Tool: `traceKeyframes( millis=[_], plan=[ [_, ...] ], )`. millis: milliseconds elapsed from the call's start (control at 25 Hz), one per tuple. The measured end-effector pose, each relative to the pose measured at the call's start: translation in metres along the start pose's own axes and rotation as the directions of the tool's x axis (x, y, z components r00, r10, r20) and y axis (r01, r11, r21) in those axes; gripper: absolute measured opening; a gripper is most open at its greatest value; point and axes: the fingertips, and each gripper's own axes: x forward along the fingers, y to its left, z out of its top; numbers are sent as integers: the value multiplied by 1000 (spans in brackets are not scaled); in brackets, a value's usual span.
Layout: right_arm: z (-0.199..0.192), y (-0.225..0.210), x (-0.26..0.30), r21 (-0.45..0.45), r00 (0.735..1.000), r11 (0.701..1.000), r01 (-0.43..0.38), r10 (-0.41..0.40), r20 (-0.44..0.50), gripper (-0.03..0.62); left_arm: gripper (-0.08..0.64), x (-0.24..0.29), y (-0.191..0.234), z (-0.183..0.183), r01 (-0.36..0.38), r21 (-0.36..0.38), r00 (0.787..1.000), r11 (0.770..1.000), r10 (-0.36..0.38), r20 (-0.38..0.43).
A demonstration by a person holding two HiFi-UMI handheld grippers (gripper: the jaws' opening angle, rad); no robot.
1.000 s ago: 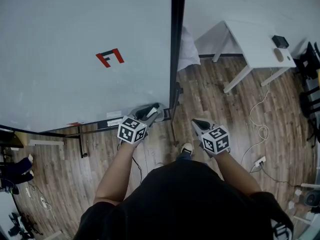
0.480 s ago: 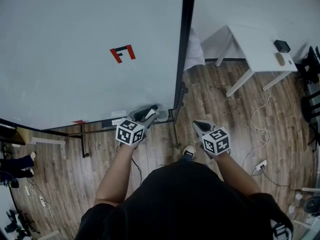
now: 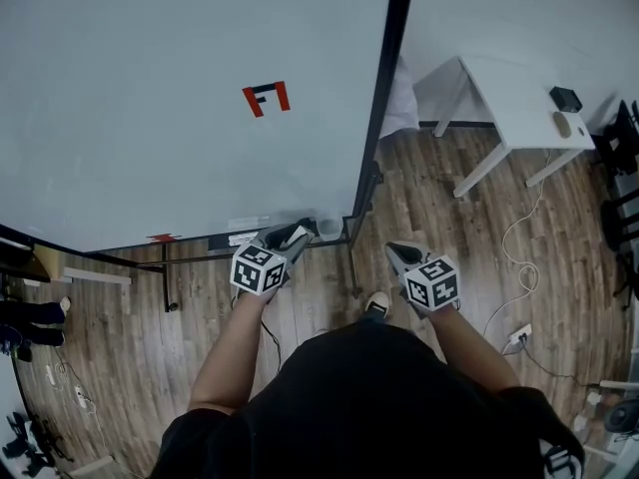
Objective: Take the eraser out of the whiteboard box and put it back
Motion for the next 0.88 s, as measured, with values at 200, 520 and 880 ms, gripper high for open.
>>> traceKeyframes(
  millis=[200,520,880],
  plan=[
    [-4,6,-1,1,1000,1000,1,-1,-8,-6,155,-7,-1,-13,-1,-2,1000,1000,1,-16],
    [-9,11,-2,4,1000,1000,12,-12,-15,-6,155,-16,5,-33,-4,-20,999,1000,4,-38],
    [-10,17,1,9,1000,1000,11,-11,-20,-6,155,-22,9,-42,-5,-31,999,1000,4,-40]
  ],
)
